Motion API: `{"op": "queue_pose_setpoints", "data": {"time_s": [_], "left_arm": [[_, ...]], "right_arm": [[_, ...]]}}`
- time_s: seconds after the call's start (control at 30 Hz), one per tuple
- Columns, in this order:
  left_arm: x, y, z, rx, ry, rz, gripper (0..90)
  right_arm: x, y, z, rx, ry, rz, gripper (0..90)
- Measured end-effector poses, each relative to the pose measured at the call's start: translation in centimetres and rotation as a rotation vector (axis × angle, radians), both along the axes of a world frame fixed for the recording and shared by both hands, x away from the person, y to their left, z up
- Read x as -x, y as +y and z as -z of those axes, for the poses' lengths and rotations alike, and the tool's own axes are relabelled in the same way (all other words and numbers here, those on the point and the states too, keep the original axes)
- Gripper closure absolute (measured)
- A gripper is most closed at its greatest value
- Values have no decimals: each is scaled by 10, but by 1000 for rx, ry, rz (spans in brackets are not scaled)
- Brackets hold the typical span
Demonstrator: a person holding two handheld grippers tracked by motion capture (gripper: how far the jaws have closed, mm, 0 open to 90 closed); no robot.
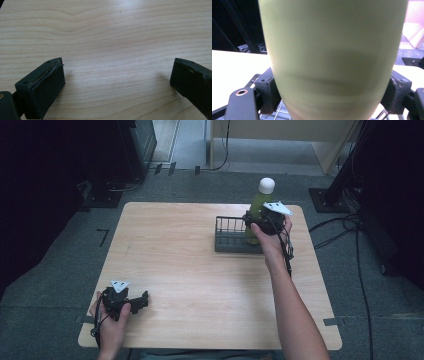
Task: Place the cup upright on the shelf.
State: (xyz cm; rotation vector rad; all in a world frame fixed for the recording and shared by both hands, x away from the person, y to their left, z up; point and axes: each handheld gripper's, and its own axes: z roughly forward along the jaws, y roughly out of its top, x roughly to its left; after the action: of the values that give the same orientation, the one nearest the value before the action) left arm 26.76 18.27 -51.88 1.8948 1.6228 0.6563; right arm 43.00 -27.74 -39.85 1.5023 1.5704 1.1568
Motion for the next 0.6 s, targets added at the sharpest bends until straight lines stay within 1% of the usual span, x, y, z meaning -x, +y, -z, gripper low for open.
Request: {"op": "queue_pose_setpoints", "data": {"time_s": [0.03, 0.1, 0.17, 0.2, 0.27, 0.33, 0.4, 0.43, 0.47, 0.5, 0.6], "left_arm": [[0, 0, 0, 0, 0, 0, 0], [0, 0, 0, 0, 0, 0, 0], [0, 0, 0, 0, 0, 0, 0], [0, 0, 0, 0, 0, 0, 0], [0, 0, 0, 0, 0, 0, 0], [0, 0, 0, 0, 0, 0, 0], [0, 0, 0, 0, 0, 0, 0], [0, 0, 0, 0, 0, 0, 0], [0, 0, 0, 0, 0, 0, 0], [0, 0, 0, 0, 0, 0, 0], [0, 0, 0, 0, 0, 0, 0]], "right_arm": [[0, -1, 1, -9, 19, 5, 129], [0, -2, 1, -18, 28, 3, 125], [0, -3, 3, -30, 44, 3, 63], [0, -3, 3, -36, 49, 3, 46], [2, -3, 5, -38, 62, -15, 7], [5, -3, 5, -31, 63, -20, 0], [9, -5, 6, -35, 58, -22, 0], [12, -7, 7, -27, 69, -16, 0], [12, -7, 7, -27, 69, -16, 0], [15, -8, 9, -22, 81, -19, 0], [18, -8, 10, -18, 82, -34, 0]]}}
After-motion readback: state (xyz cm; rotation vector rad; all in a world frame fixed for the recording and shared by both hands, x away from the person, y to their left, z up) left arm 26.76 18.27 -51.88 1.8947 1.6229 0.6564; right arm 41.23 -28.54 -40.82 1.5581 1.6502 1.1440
